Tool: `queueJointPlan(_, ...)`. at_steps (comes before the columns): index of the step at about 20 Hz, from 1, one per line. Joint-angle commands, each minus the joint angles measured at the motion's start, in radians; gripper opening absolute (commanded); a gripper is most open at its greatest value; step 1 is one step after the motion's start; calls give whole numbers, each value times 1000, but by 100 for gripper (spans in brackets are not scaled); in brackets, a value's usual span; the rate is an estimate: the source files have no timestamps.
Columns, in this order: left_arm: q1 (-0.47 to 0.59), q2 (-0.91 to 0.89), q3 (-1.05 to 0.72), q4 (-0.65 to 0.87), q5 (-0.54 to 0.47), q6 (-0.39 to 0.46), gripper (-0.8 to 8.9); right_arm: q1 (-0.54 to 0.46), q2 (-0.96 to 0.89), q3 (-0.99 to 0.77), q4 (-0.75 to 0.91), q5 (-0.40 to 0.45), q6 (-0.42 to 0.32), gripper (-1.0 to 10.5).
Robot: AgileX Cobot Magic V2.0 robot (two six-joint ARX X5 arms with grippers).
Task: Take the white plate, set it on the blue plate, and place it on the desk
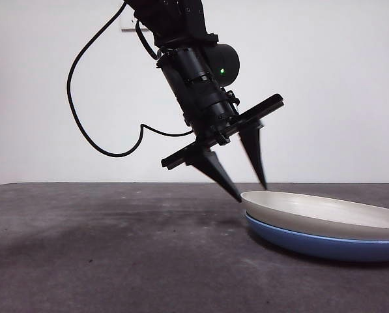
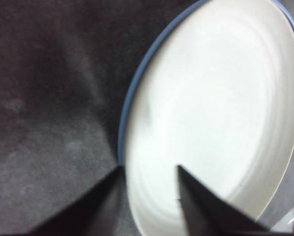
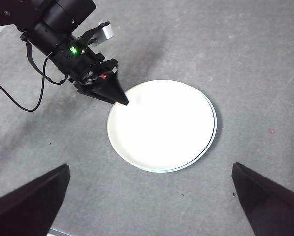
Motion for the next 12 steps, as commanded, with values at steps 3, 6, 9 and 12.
queueJointPlan(3,-9,26,49,-4,6,8,442,4,2,16,8,2,-2,558)
queueJointPlan(6,2,26,115,-92,-3,67,448,4,2,16,8,2,-2,558)
queueJointPlan(9,12,26,219,-247,-77,178,576,4,2,16,8,2,0,558)
queueJointPlan(12,13,21,329,-406,-115,264,658,4,3,16,8,2,5,558)
